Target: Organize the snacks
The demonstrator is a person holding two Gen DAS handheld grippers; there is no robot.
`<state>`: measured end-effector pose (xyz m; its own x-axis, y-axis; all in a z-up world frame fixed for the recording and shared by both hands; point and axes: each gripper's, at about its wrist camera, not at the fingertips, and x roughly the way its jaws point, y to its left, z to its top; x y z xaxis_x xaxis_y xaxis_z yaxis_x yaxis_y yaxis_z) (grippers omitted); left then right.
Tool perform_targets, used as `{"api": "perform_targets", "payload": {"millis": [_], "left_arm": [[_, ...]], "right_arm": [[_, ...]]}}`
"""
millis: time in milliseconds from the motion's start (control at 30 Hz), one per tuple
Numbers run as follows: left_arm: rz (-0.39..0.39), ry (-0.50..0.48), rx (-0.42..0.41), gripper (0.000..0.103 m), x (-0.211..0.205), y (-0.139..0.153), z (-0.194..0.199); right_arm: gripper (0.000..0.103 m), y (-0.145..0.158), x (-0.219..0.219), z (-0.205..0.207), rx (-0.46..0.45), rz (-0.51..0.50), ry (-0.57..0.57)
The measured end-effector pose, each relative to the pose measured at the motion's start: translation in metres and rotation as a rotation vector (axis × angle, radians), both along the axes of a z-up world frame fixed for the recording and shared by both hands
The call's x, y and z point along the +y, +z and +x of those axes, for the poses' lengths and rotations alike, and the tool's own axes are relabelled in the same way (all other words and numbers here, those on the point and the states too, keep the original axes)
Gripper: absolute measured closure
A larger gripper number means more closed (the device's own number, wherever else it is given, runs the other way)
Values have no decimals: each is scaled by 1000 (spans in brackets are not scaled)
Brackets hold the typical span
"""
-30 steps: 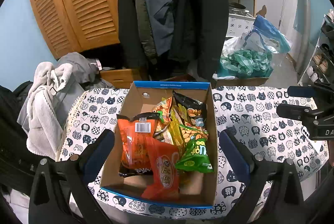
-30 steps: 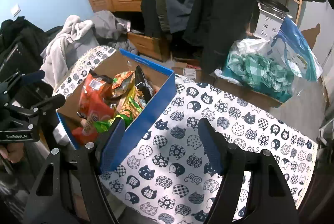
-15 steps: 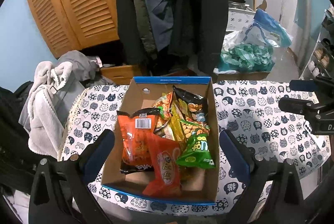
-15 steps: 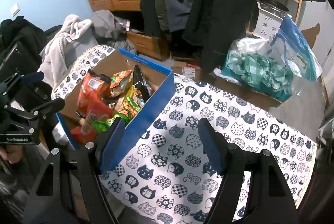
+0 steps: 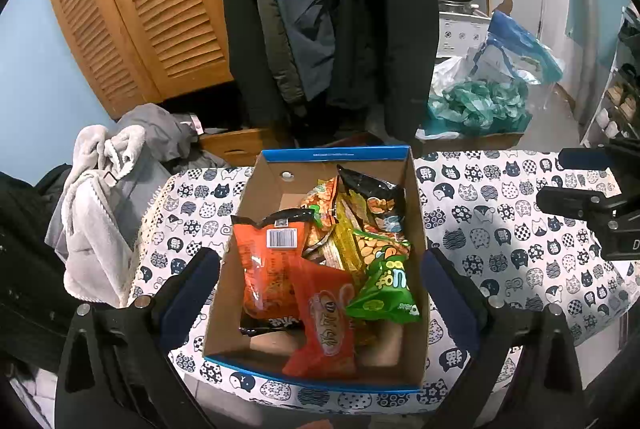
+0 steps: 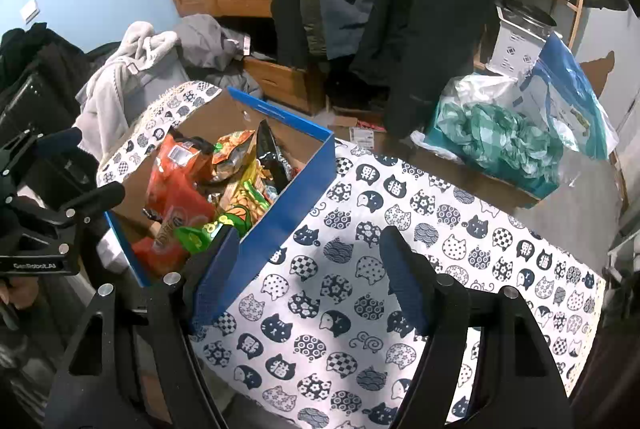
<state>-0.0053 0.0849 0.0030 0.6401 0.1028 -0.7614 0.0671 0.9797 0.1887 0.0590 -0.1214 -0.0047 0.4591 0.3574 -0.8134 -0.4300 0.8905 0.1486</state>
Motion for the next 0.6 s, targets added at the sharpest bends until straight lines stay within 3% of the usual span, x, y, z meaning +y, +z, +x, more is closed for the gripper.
{"api": "perform_targets", "payload": {"millis": [600], "left_arm": [[18,-7,-4,2,2,0,3]], "right_arm": [[31,0,1,0,1,-1,-1]]}}
